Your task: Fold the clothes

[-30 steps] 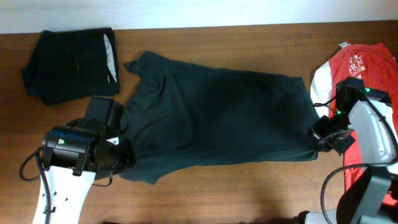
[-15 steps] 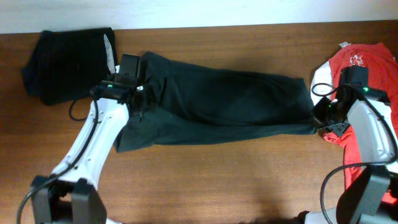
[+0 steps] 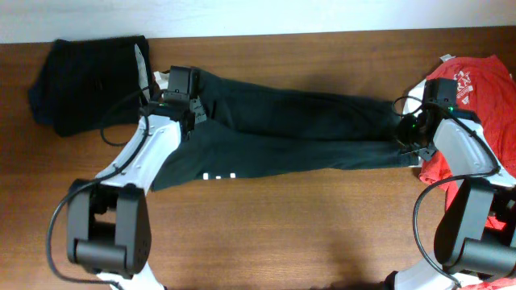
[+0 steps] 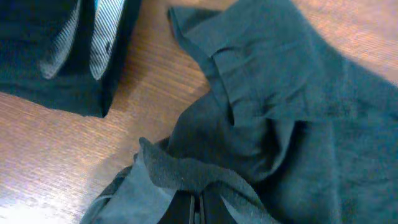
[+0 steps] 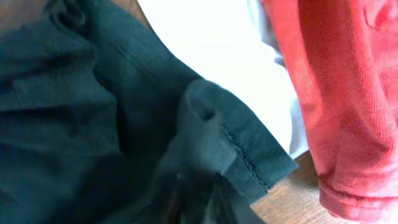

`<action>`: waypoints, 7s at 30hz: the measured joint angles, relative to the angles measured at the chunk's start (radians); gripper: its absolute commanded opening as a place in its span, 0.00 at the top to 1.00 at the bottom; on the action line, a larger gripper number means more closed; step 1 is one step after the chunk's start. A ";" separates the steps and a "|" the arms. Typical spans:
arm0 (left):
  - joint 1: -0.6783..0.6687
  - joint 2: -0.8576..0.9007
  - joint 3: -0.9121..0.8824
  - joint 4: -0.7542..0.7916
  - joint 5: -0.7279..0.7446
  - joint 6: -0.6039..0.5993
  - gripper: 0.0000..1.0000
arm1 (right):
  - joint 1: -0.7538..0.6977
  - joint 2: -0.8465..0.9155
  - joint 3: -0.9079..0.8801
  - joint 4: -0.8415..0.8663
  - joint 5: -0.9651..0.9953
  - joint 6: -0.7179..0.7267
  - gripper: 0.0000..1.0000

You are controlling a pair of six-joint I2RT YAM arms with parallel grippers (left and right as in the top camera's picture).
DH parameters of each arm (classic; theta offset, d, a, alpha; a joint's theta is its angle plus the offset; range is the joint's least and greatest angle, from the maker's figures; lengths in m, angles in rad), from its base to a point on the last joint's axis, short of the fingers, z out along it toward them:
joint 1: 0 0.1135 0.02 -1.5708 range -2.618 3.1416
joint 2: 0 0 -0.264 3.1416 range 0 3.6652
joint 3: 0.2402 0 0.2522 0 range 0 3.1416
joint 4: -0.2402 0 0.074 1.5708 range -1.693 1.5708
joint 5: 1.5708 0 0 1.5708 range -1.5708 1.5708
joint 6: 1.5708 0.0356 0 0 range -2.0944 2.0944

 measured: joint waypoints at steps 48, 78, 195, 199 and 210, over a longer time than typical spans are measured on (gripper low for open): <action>0.206 0.427 0.460 -0.071 0.433 0.180 0.99 | 0.035 0.257 0.463 -0.304 -0.192 -0.370 0.09; 0.206 0.427 0.460 -0.117 0.347 0.180 0.96 | 0.227 0.417 0.463 -0.157 -0.008 -0.507 0.22; 0.307 0.063 0.246 -0.681 0.161 0.047 0.01 | -0.027 0.358 0.515 -0.443 -0.365 -0.630 0.01; 0.307 0.063 0.246 -0.689 0.161 0.047 0.01 | -0.023 0.362 0.465 -0.439 -0.526 -0.724 0.01; 0.307 0.063 0.195 -0.642 0.161 0.047 0.01 | 0.039 0.364 0.346 -0.332 -0.500 -0.663 0.01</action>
